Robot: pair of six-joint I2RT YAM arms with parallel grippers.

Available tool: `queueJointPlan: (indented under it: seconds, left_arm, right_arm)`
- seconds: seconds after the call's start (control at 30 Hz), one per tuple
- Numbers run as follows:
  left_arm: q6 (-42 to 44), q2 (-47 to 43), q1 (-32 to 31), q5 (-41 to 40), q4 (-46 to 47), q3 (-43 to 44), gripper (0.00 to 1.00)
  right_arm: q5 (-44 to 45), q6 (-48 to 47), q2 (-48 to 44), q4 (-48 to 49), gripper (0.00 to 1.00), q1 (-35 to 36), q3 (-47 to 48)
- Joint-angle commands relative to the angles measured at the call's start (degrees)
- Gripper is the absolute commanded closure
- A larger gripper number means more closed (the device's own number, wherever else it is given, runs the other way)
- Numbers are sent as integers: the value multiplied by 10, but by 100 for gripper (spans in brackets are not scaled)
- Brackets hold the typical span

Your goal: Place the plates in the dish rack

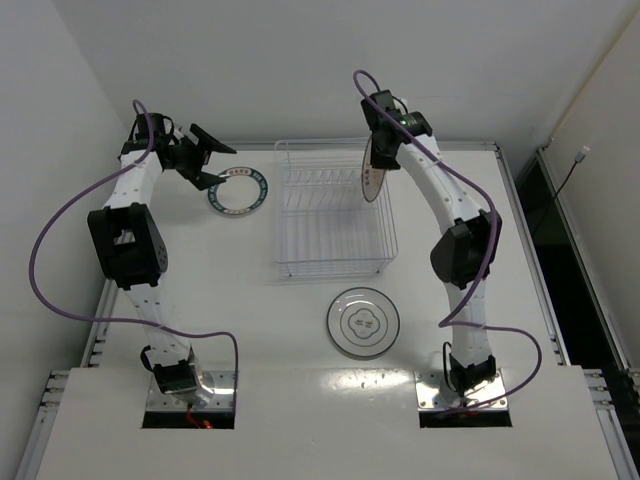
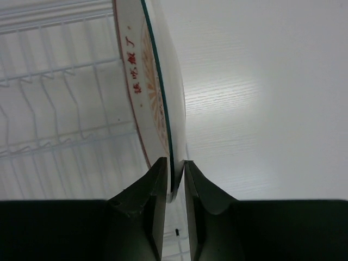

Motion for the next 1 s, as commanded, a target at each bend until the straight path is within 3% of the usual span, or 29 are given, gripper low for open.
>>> queueJointPlan:
  seconds: [0.0,0.1,0.23,0.33,0.43,0.47,0.57,0.63,0.73,0.87,0.97]
  left_arm:
    - [-6,-19,5,14,3,-2,19]
    - [-6,-19,5,14,3,-2,19]
    - [-6,-19,5,14,3,-2,19]
    - [-6,-13,5,14,3,-2,19]
    - [-6,-8,5,14,3,8,19]
    - [-6,-8,5,14,3,13,19]
    - [-6,-2,5,2,-8,40,19]
    - [-6,3,5,2,-15,51,19]
    - [-6,9,5,2,-20,77,19]
    - [17,23,5,-42,-69,149,19]
    - [38,29,5,-85,-111,208,19]
  right_arm:
    - [-74,-14,-6,27,83,5,10]
    - [-86,-21,-13,10,75,-1,18]
    - [-92,-21,-67,-23,58,-25,18]
    - [-85,-4,-135,-43,58,-48,-30]
    - [-102,25,-196,-43,61,-85,-128]
    - [-136,25,-244,-27,61,-109,-207]
    - [-252,30,-334,48,48,-163,-398]
    - [-330,30,-361,88,45,-187,-530]
    - [-468,5,-368,120,43,-212,-626]
    - [-525,-13,-346,160,41,-204,-695]
    - [-552,2,-374,217,41,-190,-803]
